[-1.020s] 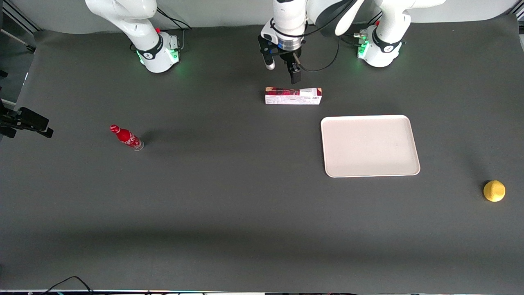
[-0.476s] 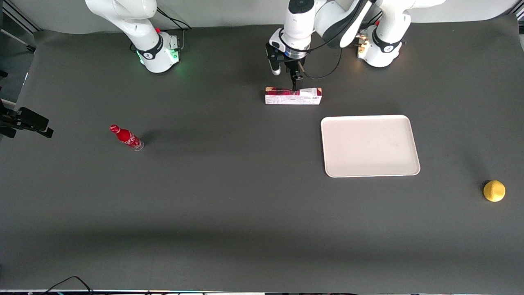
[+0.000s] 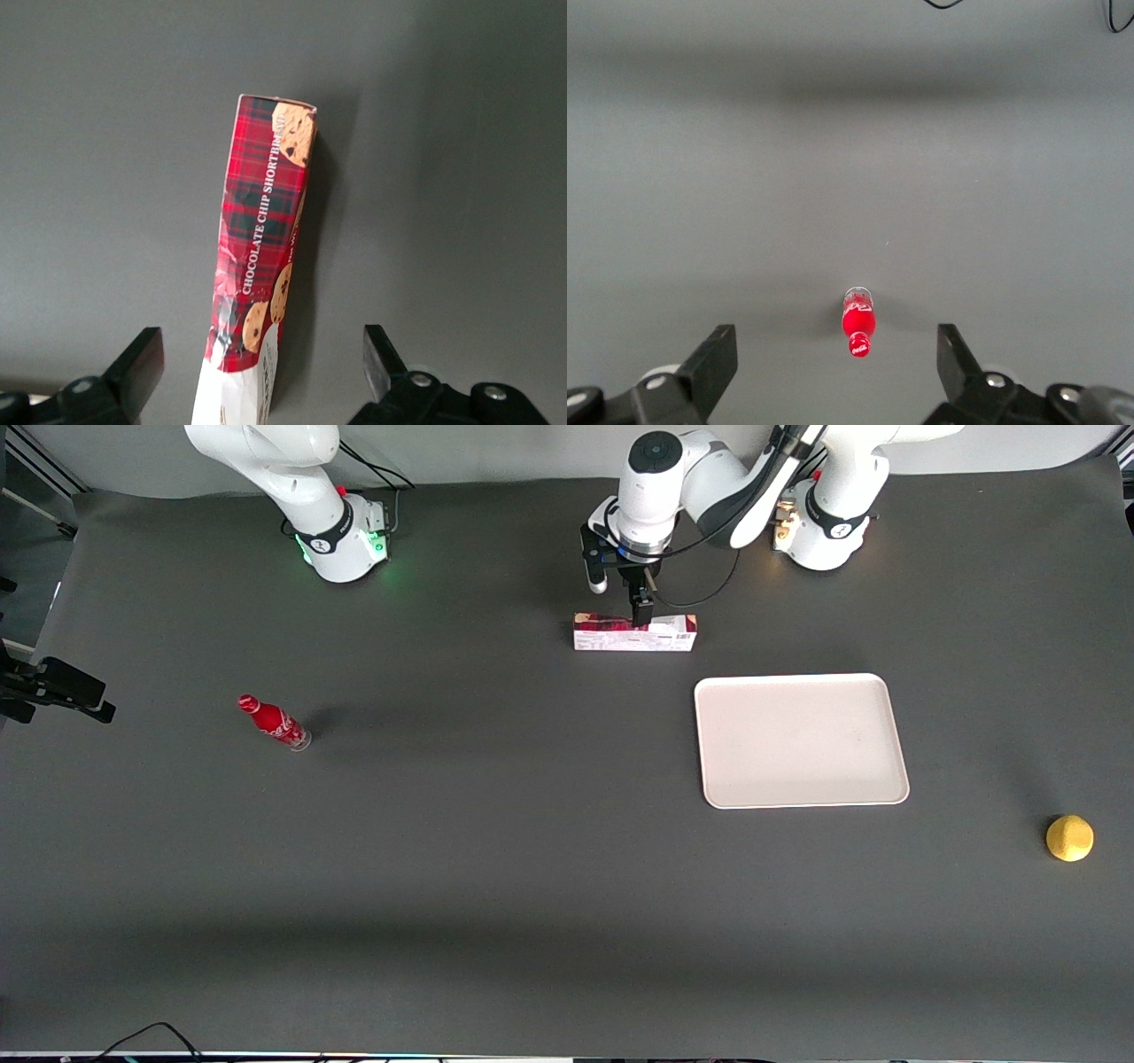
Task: Place red cookie box on tray
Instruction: 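Close the left gripper on the red cookie box and lift it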
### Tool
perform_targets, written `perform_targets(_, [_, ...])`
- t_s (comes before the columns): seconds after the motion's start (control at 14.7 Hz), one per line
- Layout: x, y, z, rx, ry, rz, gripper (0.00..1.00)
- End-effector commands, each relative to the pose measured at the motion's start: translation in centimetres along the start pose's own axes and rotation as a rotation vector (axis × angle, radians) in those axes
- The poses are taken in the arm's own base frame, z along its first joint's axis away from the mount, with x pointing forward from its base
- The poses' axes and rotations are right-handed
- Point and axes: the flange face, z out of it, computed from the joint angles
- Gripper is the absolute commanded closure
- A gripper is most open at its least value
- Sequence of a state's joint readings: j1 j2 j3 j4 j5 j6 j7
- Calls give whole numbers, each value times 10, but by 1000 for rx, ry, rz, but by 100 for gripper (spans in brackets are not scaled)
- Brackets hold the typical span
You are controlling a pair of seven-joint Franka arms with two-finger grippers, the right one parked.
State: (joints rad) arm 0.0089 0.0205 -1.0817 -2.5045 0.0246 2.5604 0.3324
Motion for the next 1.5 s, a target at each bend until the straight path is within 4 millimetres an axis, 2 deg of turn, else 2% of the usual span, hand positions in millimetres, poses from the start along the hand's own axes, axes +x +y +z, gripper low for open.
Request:
perform_targets(0.0, [2,5,18,-8,-4,18,0])
perform_targets(0.2, [0,5,28,7,-20,23,0])
perform_targets(0.54, [-2,-20,44,-12,-7,20,0])
perform_targets(0.75, [0,-20,51,-23,0,11,0])
perform_targets(1.02, [2,-9,60,2,-14,-14,0])
perform_targets(1.16, [-2,-17,67,10,-24,-14,0])
perform_targets(1.22, [-1,-18,69,8,-24,-10,3])
perform_targets(1.36, [2,-20,72,16,-23,9,22])
perform_targets(1.43, [3,-20,73,16,-24,16,38])
